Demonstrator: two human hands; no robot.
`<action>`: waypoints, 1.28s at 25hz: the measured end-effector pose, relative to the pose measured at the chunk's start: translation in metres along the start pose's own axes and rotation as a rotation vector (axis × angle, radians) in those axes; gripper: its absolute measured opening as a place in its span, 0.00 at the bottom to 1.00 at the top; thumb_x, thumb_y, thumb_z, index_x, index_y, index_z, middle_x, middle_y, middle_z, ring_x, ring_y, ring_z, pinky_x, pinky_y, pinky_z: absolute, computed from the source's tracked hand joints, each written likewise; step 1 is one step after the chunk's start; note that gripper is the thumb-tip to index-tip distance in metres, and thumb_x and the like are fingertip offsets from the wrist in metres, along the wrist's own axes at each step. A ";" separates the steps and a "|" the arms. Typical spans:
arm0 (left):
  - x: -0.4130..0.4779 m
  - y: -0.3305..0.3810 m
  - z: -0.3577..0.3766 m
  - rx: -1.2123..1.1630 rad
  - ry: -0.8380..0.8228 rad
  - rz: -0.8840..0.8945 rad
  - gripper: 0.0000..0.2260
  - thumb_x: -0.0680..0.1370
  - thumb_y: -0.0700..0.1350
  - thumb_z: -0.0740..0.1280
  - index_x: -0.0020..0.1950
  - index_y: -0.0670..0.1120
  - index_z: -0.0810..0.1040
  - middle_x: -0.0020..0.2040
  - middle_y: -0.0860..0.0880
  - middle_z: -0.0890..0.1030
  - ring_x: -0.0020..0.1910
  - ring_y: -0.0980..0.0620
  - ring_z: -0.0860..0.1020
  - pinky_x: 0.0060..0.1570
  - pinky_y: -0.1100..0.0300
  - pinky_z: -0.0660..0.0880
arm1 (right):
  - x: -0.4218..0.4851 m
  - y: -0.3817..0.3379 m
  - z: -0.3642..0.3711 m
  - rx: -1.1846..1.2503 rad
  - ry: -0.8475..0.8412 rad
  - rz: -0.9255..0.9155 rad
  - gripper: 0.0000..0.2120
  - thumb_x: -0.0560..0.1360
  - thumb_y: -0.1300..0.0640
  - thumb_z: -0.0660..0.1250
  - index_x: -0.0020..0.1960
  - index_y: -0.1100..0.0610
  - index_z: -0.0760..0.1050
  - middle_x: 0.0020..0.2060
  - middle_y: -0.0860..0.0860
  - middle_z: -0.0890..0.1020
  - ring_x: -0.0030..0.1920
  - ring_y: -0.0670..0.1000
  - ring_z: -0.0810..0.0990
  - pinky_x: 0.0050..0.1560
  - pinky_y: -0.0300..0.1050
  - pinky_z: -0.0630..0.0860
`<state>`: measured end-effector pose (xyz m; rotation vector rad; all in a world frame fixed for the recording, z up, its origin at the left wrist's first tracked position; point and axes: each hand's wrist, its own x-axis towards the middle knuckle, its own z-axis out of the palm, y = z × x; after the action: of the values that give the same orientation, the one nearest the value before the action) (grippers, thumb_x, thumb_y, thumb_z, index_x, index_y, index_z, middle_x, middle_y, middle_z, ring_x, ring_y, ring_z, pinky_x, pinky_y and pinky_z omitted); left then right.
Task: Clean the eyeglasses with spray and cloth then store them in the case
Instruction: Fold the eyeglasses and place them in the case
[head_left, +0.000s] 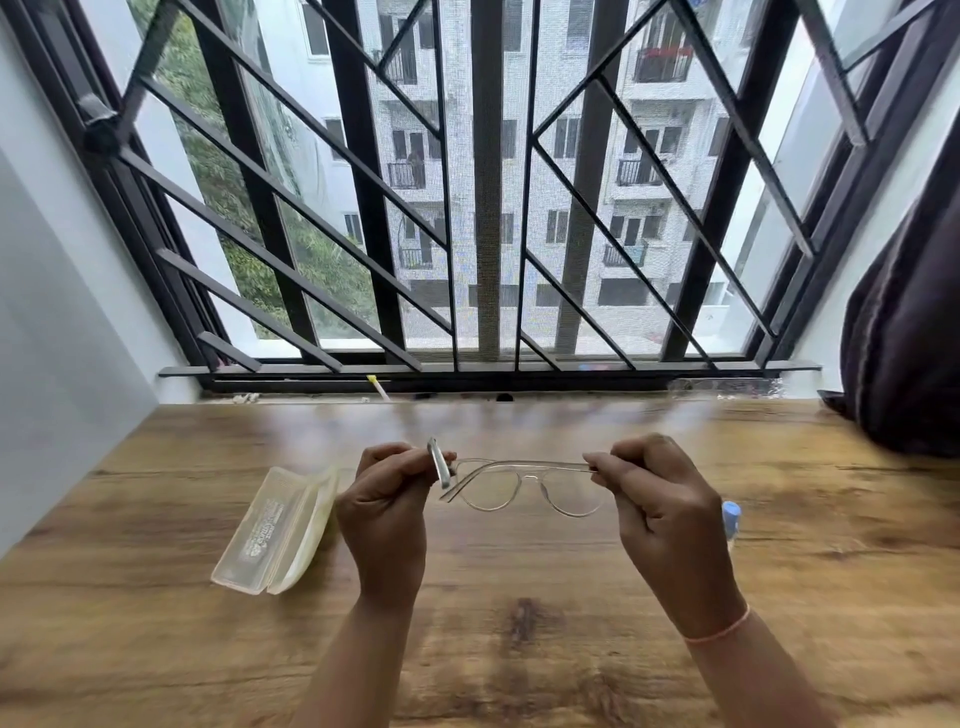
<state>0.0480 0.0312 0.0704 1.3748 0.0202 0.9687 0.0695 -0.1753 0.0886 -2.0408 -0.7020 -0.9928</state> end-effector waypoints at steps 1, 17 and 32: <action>0.000 0.000 0.000 0.003 0.001 -0.001 0.16 0.63 0.26 0.70 0.38 0.47 0.84 0.34 0.49 0.83 0.43 0.40 0.76 0.40 0.51 0.76 | 0.000 0.000 -0.001 0.023 0.005 0.022 0.07 0.69 0.69 0.67 0.45 0.65 0.82 0.36 0.55 0.77 0.38 0.52 0.77 0.41 0.38 0.74; 0.007 0.038 0.002 0.463 -0.166 0.340 0.05 0.66 0.46 0.73 0.40 0.48 0.84 0.37 0.58 0.83 0.41 0.53 0.76 0.40 0.63 0.74 | -0.007 -0.003 0.003 0.065 0.103 0.117 0.04 0.68 0.66 0.70 0.41 0.64 0.82 0.35 0.53 0.79 0.38 0.43 0.76 0.42 0.28 0.71; 0.007 0.050 0.009 0.718 -0.292 0.545 0.04 0.65 0.40 0.73 0.37 0.46 0.85 0.34 0.54 0.83 0.40 0.52 0.73 0.41 0.67 0.71 | -0.007 -0.006 -0.007 0.140 0.081 0.125 0.05 0.66 0.69 0.69 0.40 0.65 0.83 0.35 0.54 0.80 0.40 0.38 0.78 0.43 0.23 0.70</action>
<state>0.0287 0.0223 0.1175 2.2490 -0.2618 1.2611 0.0588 -0.1784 0.0882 -1.8881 -0.5775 -0.9220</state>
